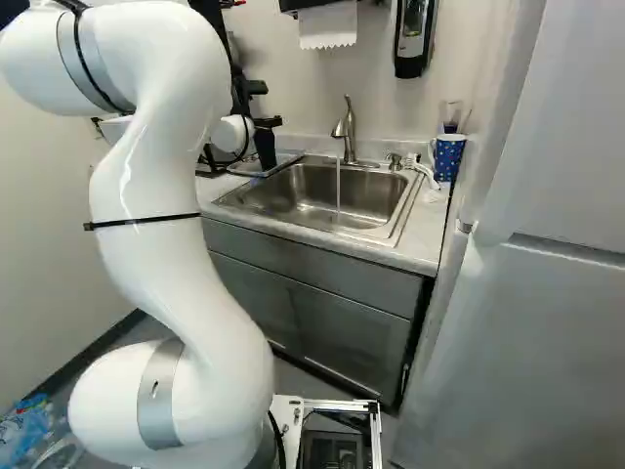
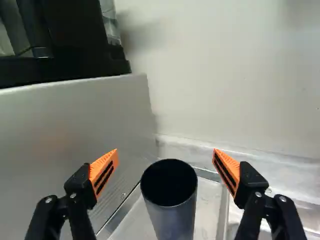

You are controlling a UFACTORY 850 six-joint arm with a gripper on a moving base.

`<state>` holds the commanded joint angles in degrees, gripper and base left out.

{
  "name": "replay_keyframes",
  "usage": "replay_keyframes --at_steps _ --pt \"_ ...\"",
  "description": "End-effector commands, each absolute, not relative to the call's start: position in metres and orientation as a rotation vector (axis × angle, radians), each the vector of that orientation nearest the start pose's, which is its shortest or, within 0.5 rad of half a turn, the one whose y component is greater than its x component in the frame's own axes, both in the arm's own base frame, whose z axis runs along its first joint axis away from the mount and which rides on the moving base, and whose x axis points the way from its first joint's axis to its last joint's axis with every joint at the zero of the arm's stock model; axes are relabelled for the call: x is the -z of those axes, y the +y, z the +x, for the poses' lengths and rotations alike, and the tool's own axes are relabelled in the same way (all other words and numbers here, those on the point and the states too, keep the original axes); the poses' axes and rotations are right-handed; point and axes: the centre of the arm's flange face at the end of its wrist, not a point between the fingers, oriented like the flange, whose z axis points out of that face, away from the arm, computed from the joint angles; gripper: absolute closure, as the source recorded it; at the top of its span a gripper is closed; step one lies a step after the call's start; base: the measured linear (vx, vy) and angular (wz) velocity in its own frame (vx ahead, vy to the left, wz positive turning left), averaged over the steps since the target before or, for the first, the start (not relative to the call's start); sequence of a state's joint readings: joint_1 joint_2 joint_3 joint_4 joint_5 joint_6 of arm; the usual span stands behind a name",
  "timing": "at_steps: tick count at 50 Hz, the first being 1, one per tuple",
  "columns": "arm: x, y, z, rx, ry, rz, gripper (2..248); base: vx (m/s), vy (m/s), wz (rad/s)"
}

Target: Rinse the cup and place it in the tray

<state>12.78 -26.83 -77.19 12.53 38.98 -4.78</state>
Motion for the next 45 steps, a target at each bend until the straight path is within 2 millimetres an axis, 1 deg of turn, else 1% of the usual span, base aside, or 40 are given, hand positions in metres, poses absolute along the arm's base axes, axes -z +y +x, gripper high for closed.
replay_keyframes --at_steps 21,45 --pt "-0.574 0.137 0.674 2.105 -0.014 -2.165 3 0.000 0.000 0.000" --pt "-0.598 0.124 0.673 2.113 -0.042 -2.173 3 0.000 0.000 0.000"
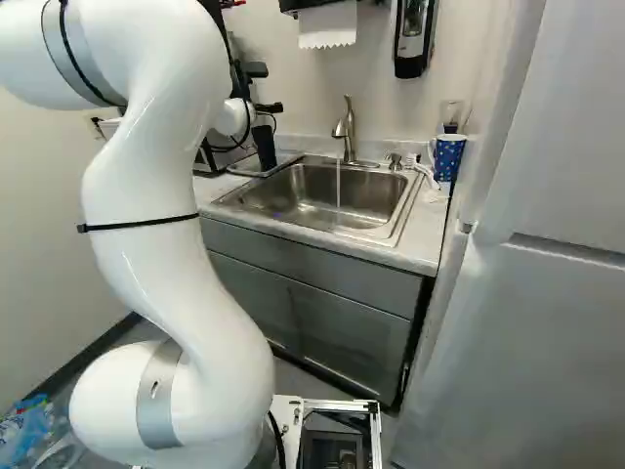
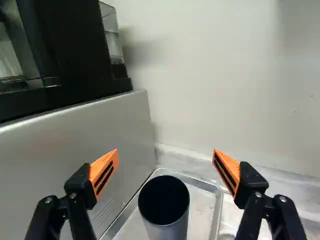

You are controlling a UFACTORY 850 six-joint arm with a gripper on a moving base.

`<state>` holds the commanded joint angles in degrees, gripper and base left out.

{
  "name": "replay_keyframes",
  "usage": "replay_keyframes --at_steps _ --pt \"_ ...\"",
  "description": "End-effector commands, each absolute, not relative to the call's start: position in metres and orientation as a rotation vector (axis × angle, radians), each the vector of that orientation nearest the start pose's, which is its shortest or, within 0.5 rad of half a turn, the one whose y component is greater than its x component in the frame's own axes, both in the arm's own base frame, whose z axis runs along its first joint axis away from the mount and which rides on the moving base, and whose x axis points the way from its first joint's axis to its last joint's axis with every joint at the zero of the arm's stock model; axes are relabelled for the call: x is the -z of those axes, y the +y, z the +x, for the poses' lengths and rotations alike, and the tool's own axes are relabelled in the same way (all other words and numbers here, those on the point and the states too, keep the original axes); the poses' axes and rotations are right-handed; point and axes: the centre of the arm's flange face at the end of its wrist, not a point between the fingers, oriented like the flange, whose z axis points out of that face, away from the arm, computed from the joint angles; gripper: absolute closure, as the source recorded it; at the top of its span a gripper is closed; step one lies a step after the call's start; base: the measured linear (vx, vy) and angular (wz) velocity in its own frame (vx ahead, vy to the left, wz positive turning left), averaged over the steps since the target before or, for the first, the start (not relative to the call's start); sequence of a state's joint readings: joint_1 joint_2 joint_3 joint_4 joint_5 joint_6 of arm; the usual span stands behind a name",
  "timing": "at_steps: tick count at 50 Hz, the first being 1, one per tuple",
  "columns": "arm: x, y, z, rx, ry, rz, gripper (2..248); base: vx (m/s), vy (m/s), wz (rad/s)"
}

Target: Rinse the cup and place it in the tray

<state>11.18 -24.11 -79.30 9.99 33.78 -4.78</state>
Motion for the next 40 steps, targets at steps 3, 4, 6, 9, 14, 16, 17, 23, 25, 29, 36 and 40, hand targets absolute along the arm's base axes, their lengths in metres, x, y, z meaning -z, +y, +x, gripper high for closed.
replay_keyframes --at_steps 3,4,6,9,14,16,17,23,25,29,36,40 --pt "-0.601 0.122 0.673 2.115 -0.045 -2.175 3 0.000 0.000 0.000" --pt "-0.602 0.121 0.673 2.115 -0.046 -2.175 3 0.000 0.000 0.000" --pt "-0.601 0.119 0.673 2.113 -0.047 -2.181 3 0.000 0.000 0.000" --pt "-0.601 0.116 0.673 2.109 -0.050 -2.190 3 0.000 0.000 0.000" --pt "-0.600 0.111 0.672 2.102 -0.049 -2.205 3 0.000 0.000 0.000" --pt "-0.600 0.109 0.672 2.099 -0.046 -2.210 3 0.000 0.000 0.000" --pt "-0.600 0.107 0.672 2.099 -0.044 -2.213 3 0.000 0.000 0.000" --pt "-0.600 0.100 0.672 2.102 -0.033 -2.219 3 0.000 0.000 0.000" --pt "-0.600 0.098 0.672 2.104 -0.029 -2.221 3 0.000 0.000 0.000" --pt "-0.600 0.093 0.673 2.107 -0.021 -2.225 3 0.000 0.000 0.000" --pt "-0.600 0.084 0.673 2.114 -0.007 -2.231 3 0.000 0.000 0.000" --pt "-0.602 0.079 0.674 2.121 0.002 -2.231 3 0.000 0.000 0.000"
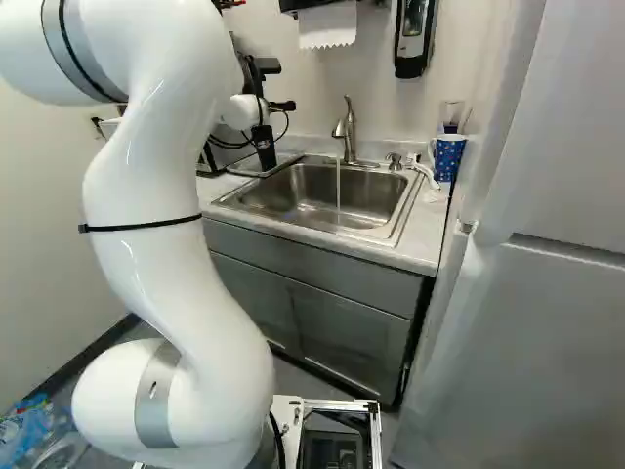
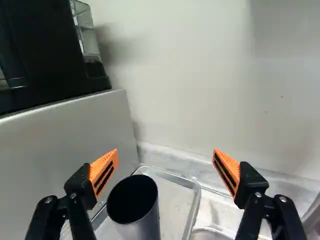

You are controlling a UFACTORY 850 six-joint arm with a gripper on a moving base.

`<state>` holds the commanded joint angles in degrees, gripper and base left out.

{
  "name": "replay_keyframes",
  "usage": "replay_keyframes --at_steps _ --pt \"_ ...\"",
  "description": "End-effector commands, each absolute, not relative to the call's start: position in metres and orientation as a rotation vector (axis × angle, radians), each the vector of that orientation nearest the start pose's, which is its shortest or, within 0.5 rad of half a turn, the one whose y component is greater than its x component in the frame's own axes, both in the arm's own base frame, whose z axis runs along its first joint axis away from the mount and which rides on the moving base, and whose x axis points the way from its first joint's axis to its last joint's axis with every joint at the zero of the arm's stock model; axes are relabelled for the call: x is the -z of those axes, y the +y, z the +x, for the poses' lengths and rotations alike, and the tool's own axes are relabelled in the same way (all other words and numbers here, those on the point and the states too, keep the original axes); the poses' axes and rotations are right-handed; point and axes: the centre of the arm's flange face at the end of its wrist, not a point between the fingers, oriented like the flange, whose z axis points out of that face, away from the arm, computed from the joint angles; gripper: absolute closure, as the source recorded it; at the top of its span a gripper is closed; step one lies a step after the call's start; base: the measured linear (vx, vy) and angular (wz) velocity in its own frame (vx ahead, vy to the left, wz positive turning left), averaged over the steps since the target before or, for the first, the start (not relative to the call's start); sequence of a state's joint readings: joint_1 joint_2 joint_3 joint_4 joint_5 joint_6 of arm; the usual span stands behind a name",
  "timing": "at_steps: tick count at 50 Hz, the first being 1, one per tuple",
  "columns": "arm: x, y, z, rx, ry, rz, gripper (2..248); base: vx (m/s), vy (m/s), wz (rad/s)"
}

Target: Rinse the cup and place it in the tray

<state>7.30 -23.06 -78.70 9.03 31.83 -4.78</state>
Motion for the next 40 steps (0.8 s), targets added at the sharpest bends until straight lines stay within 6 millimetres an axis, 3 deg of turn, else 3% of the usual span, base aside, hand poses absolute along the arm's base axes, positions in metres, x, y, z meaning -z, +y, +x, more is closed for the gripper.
replay_keyframes --at_steps 40 --pt "-0.644 0.017 0.687 2.252 0.111 -2.183 3 0.000 0.000 0.000"
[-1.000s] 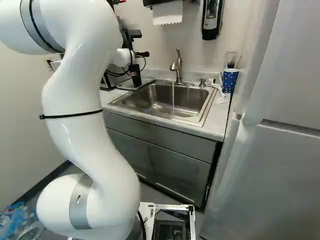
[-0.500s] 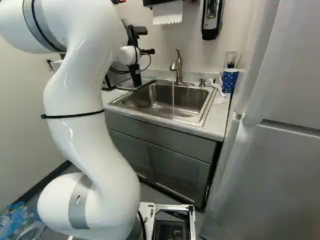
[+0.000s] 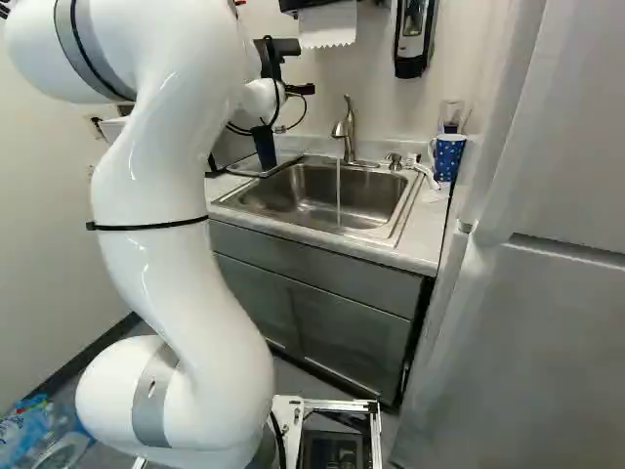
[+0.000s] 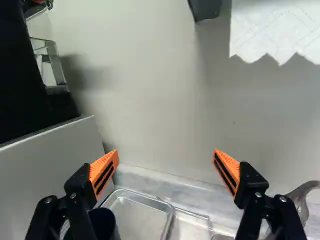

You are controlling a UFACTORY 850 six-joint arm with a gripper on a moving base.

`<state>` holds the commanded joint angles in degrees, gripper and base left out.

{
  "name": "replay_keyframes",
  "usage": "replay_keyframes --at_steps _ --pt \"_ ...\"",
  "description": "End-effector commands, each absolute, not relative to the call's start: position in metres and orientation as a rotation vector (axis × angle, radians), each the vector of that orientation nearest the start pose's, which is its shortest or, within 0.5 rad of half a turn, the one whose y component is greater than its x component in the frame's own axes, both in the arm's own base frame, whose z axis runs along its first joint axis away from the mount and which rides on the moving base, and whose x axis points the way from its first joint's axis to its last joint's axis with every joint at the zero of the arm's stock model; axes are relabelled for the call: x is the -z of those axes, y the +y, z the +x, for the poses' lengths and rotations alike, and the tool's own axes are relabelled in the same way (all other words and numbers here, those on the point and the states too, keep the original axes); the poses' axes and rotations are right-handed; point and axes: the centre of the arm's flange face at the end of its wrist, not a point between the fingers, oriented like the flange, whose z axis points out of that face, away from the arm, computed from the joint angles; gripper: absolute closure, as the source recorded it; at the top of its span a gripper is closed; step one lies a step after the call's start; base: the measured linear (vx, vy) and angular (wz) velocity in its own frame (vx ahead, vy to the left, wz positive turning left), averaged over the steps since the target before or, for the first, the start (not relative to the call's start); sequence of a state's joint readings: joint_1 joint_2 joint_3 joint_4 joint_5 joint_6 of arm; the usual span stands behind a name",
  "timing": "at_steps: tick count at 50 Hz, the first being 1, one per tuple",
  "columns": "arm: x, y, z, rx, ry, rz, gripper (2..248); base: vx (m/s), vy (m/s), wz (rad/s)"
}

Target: Rinse the cup and place it in the tray

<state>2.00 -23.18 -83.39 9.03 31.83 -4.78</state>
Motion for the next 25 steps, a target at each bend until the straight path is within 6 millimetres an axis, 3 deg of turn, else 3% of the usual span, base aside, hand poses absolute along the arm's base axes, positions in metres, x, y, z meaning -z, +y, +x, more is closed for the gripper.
replay_keyframes --at_steps 25 --pt "-0.668 -0.024 0.687 2.323 0.177 -2.161 3 0.000 0.000 0.000"
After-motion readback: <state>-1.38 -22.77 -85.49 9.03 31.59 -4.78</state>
